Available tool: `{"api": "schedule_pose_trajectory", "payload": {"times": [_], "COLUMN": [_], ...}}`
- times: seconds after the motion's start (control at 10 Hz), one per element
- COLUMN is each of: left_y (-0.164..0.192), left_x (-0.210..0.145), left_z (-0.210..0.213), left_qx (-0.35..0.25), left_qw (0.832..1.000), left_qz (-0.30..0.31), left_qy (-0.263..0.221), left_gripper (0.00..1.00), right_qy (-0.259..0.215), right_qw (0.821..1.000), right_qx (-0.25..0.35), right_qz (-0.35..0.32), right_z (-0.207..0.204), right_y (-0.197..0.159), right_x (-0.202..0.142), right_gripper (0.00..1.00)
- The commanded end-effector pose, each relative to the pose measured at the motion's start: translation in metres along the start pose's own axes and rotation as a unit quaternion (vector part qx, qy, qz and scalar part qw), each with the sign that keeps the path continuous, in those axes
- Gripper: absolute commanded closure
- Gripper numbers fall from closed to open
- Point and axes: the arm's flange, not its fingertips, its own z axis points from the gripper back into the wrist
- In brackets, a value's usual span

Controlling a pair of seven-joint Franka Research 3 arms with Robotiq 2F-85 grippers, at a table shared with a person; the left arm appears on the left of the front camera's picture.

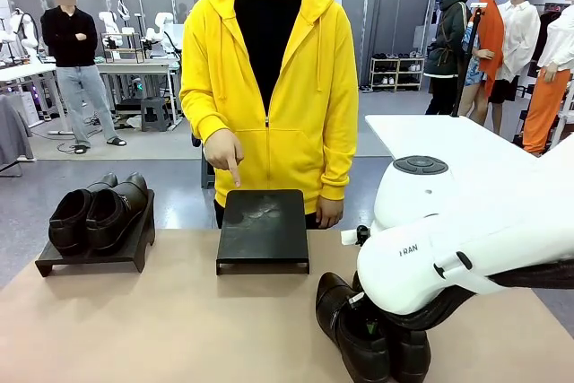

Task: Place the shoes on the stand as instructed by the person.
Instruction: Pick up another pair of Shoes and place it on the Shoes Stand indicated by the person.

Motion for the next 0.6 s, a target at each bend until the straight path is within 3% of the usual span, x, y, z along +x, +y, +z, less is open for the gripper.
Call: {"api": "schedule_pose_trajectory", "payload": {"times": [0.0,0.2,0.5], "left_y": [-0.001,-0.001,-0.001], "left_x": [-0.003,-0.003,-0.003], "left_z": [0.000,0.000,0.000], "left_qx": [0.006,0.006,0.006], "left_qw": [1.000,1.000,1.000], "left_qz": [-0.004,-0.004,-0.004], "left_qy": [0.000,0.000,0.000], "left_gripper": [0.00,0.00,0.00], "right_qy": [0.004,-0.015,-0.047], "right_qw": [1.000,0.999,0.998], "right_qx": [-0.006,0.022,0.006], "right_qz": [-0.026,-0.042,-0.037], "right_z": [0.045,0.094,0.147], "right_y": [0.003,0.005,0.029], "right_x": [0.001,0.016,0.065], "right_gripper": [0.90,0.90,0.90]}}
